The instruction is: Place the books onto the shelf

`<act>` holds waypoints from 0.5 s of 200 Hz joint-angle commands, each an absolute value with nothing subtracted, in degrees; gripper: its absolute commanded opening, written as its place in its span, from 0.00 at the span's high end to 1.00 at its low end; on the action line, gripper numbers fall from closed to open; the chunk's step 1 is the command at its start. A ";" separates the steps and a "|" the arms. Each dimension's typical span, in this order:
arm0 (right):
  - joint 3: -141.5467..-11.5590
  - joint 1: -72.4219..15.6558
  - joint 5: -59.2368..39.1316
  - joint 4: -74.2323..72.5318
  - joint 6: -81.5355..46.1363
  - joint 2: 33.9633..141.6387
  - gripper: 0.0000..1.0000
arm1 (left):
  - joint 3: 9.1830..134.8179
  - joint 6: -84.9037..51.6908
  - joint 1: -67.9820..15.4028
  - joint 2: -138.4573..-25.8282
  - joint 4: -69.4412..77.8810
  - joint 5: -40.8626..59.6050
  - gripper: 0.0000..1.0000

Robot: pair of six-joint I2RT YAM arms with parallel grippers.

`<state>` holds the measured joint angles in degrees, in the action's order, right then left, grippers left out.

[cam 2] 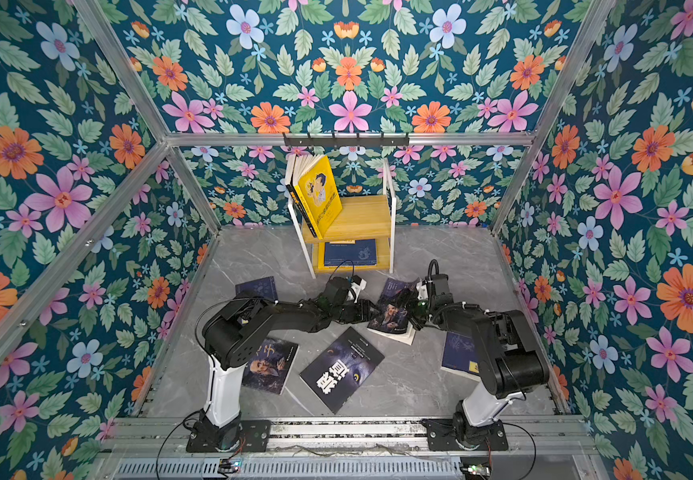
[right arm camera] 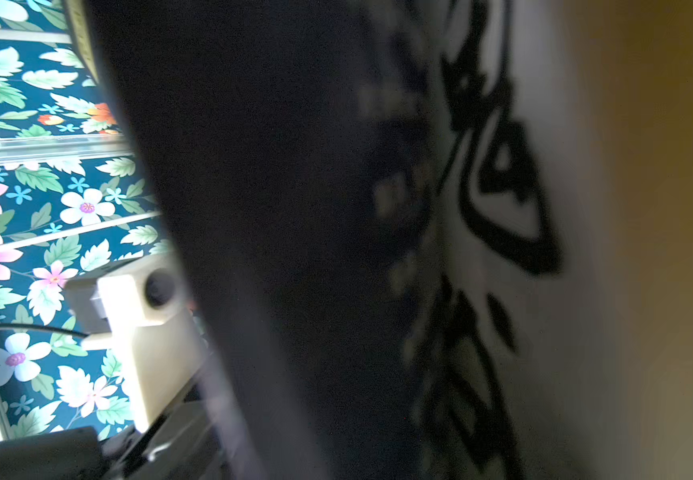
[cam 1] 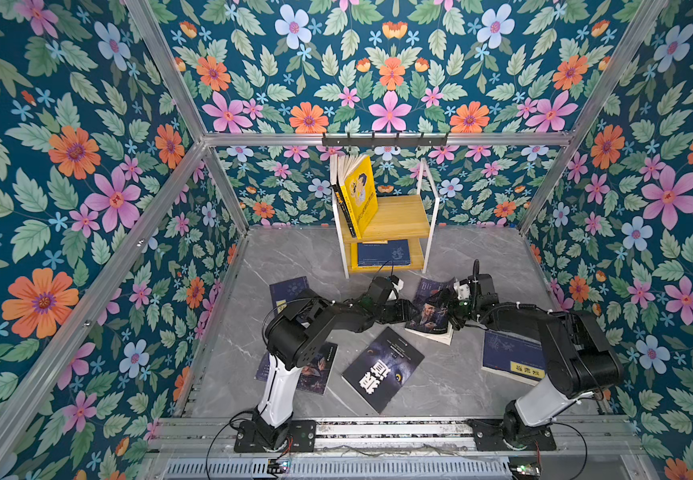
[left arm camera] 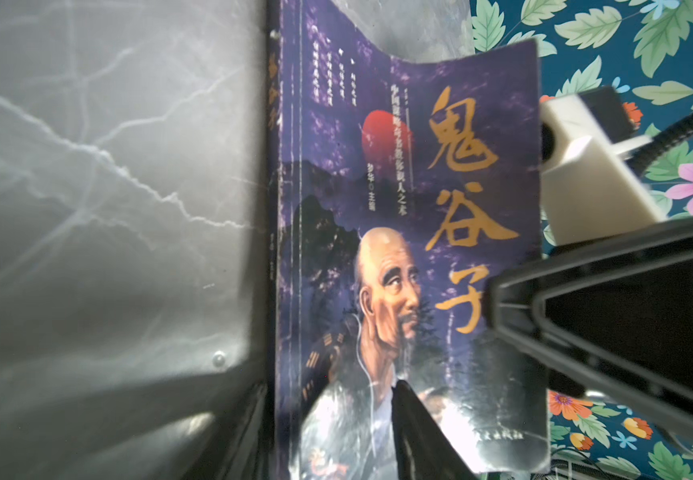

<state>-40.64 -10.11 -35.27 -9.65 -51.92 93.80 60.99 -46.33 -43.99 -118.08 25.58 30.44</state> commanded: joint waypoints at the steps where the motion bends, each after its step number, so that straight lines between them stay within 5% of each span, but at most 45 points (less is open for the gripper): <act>1: -40.14 -10.51 -42.10 -14.60 -51.46 92.35 0.20 | 60.89 -47.05 -44.50 -119.40 19.34 31.20 0.49; 100: -38.36 -10.45 -42.13 -7.49 -48.74 81.73 0.29 | 60.45 -46.32 -44.57 -118.58 18.99 30.59 0.50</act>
